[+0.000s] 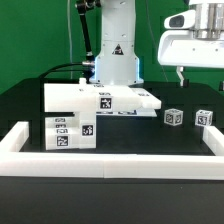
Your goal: Assemble chair
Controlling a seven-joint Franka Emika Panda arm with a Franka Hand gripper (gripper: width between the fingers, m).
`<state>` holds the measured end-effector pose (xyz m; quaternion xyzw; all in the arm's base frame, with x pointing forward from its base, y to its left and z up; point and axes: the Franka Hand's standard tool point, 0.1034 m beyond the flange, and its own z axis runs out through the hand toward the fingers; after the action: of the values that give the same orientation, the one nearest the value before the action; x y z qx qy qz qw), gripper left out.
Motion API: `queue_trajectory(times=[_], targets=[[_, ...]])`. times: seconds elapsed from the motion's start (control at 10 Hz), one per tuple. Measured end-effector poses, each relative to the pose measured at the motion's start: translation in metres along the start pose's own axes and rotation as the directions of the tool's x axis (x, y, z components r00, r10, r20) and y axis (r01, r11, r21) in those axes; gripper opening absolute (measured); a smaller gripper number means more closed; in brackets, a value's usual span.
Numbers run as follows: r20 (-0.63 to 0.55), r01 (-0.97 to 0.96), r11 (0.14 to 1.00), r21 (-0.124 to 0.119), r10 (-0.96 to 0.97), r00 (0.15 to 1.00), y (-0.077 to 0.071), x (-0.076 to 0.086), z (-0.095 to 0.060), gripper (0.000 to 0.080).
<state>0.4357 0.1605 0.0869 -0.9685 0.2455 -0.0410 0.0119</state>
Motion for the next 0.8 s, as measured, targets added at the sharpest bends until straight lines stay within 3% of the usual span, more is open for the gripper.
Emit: queue_trajectory(times=[0.1,0.3,0.4,0.8], targets=[[0.0,-0.001,1.0,-0.001,0.001,1.0,0.001,0.0,0.0,0.0649],[-0.063,-0.081,0.996,0.031,0.083,0.995,0.007,-0.001,0.008,0.0649],[-0.067,-0.074,0.997,0.022,0.075,0.995,0.003,-0.008,0.018,0.0649],[-0.075,-0.116,0.993,0.01,0.117,0.99,-0.006,-0.014,0.029,0.0649]])
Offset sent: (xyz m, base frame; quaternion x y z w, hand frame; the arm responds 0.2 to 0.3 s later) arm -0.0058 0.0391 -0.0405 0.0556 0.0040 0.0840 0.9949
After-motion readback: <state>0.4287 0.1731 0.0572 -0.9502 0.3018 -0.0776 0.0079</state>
